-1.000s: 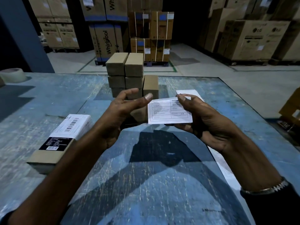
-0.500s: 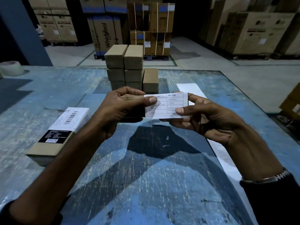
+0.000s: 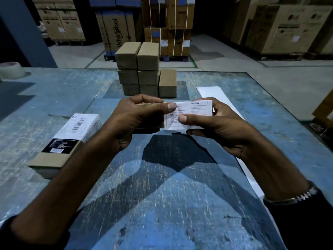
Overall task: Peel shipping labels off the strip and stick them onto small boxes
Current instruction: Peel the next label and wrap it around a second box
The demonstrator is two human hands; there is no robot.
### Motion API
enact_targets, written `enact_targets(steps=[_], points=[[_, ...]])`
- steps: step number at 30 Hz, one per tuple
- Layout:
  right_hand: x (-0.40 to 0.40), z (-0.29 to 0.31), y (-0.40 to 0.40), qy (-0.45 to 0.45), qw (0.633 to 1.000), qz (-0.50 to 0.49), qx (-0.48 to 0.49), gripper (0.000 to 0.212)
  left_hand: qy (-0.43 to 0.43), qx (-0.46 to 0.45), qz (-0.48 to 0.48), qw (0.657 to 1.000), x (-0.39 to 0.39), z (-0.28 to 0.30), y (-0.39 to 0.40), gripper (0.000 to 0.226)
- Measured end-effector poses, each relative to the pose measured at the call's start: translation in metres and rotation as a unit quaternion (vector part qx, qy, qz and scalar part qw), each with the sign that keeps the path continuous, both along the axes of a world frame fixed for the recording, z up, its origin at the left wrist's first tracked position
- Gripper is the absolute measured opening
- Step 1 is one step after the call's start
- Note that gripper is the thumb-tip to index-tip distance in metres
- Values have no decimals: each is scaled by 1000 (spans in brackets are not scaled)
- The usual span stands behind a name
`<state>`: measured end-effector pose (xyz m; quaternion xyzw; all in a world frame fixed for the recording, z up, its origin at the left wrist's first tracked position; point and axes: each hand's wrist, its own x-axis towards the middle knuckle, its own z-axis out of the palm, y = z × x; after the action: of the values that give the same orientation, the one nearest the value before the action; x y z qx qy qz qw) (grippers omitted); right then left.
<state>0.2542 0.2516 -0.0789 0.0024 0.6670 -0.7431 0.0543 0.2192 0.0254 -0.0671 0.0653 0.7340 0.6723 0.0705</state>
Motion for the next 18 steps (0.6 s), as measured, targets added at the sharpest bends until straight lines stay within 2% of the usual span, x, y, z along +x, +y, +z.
enact_targets(steps=[5,8,10,14,18], points=[[6,6,8,-2,999,25,28,84,-10,7,-8,1000,2,1,0,57],[8,11,6,-24,999,46,9,75,7,6,-3,1000,3,3,1,59],[5,9,-1,-24,999,18,-17,73,18,5,2,1000,4,4,2,58],[3,4,-10,17,999,-37,-12,55,3,21,18,1000,5,2,2,55],[4,5,-3,32,999,-4,-29,66,-1,28,28,999,5,0,4,52]])
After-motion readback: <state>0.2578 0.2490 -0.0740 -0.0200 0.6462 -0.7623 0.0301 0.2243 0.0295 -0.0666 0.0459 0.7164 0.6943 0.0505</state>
